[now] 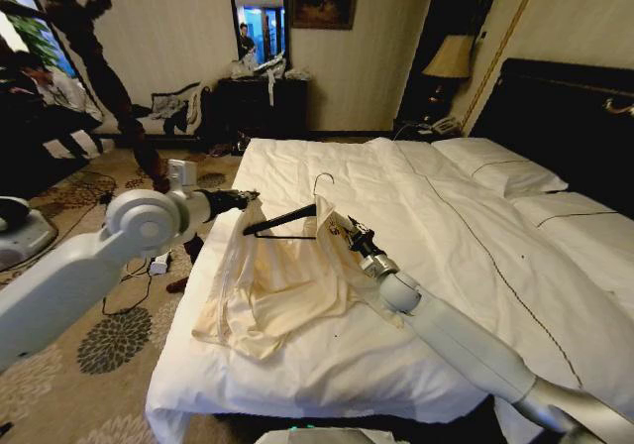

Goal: Pick up the clothes from the bed and hang them on the clothes hanger.

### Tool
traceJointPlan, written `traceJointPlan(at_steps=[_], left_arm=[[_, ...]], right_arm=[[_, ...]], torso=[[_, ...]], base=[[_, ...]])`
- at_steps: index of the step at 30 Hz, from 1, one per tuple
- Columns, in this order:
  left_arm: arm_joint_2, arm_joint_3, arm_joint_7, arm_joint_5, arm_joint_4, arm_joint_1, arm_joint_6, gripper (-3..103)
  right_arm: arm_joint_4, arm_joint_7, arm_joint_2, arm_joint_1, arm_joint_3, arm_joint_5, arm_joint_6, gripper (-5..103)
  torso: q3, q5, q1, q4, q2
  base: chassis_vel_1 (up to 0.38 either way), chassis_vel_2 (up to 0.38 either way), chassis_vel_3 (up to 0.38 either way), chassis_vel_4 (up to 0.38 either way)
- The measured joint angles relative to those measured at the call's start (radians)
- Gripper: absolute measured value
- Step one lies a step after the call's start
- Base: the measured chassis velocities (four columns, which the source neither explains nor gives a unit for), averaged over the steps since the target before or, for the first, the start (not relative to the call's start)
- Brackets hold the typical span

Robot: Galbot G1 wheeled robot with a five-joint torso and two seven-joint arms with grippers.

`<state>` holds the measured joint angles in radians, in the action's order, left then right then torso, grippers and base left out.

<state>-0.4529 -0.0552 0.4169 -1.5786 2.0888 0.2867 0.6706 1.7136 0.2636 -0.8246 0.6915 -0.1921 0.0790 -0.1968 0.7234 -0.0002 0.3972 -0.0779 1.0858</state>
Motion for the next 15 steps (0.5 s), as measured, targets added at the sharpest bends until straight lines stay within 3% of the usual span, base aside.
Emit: traceJointPlan(at_steps=[5, 9, 10, 13, 15], left_arm=[[0.02, -0.044, -0.037, -0.015, -0.063, -0.133, 0.001, 1], [-0.014, -0.205, -0.095, -0.012, -0.282, -0.448, -0.004, 1], [-0.014, -0.205, -0.095, -0.012, -0.282, -0.448, -0.004, 1], [-0.054, -0.333, -0.149, -0.012, -0.447, -0.665, -0.006, 1], [-0.059, -0.347, -0.156, -0.011, -0.462, -0.692, -0.007, 1]], right_arm=[[-0.032, 0.001, -0.008, -0.09, -0.006, -0.048, -0.015, 19], [-0.085, 0.001, -0.004, -0.238, -0.015, -0.116, -0.022, 19], [-0.085, 0.001, -0.004, -0.238, -0.015, -0.116, -0.022, 19], [-0.109, -0.005, 0.016, -0.322, -0.013, -0.145, -0.022, 19], [-0.11, -0.005, 0.019, -0.33, -0.012, -0.147, -0.021, 19]], torso=[[0.0, 0.0002, 0.0, 0.0002, 0.0], [0.0, 0.0004, 0.0, 0.0, 0.0], [0.0, 0.0004, 0.0, 0.0, 0.0], [0.0, 0.0001, 0.0, -0.0003, 0.0], [0.0, 0.0004, 0.0, -0.0002, 0.0]], base=[[0.0, 0.0, 0.0, 0.0], [0.0, 0.0, 0.0, 0.0], [0.0, 0.0, 0.0, 0.0], [0.0, 0.0, 0.0, 0.0], [0.0, 0.0, 0.0, 0.0]])
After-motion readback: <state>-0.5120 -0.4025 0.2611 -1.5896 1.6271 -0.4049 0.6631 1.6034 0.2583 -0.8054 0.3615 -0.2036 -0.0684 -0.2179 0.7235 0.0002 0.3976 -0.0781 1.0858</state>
